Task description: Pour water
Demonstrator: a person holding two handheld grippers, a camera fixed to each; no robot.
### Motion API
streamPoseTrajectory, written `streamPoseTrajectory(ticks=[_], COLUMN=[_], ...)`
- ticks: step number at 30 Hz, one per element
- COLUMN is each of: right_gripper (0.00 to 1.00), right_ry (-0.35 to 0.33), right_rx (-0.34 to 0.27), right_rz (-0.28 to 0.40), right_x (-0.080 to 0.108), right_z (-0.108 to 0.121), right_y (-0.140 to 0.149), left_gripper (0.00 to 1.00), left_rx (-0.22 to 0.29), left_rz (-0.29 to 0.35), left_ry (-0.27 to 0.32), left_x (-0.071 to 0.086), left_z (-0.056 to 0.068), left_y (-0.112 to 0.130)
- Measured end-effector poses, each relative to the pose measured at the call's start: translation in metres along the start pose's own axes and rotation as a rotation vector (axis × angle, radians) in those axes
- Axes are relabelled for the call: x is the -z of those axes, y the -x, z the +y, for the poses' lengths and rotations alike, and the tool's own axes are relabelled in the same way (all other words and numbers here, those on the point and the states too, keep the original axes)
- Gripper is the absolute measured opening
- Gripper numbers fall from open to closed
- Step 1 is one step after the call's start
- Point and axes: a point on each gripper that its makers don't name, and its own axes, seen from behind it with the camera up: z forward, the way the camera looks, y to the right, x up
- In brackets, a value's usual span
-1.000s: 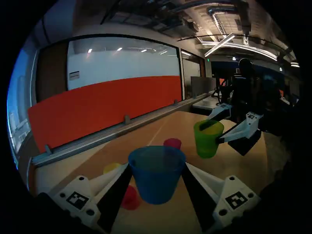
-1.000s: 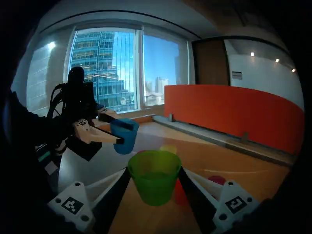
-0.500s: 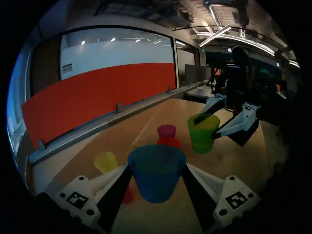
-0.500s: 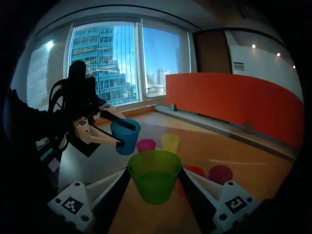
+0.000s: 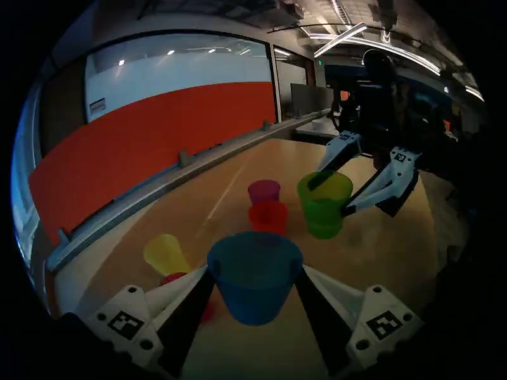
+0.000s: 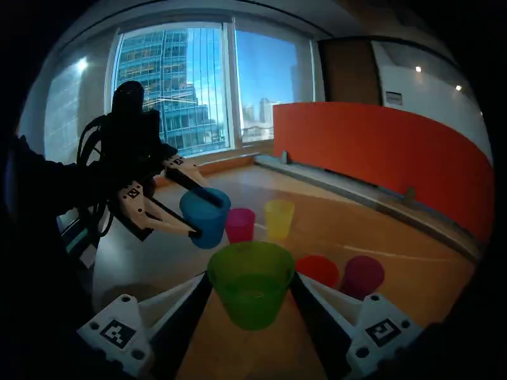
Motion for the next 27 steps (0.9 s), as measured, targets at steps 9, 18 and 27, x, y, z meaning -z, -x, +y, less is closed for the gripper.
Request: streamPoseTrajectory(ticks=[9, 18, 27], right_gripper=[0.90, 0.90, 0.90], right_ry=[-0.004, -0.007, -0.017], right_rx=[0.020, 0.031, 0.051], right_rz=[-0.050, -0.092, -0.132], right_x=[-0.008, -0.016, -0.022], right_z=[0.004, 0.007, 0.006], right_y=[0.012, 0.024, 0.034], left_gripper=[0.86, 0.86, 0.86], left_rx=[-0.038, -0.067, -0.089], left_rz=[-0.063, -0.111, -0.155], left_ry=[0.019, 0.040, 0.065], left_x=[-0.013, -0.024, -0.032], left_z=[0.000, 0.003, 0.007], left_y=[0.017, 0.031, 0.044])
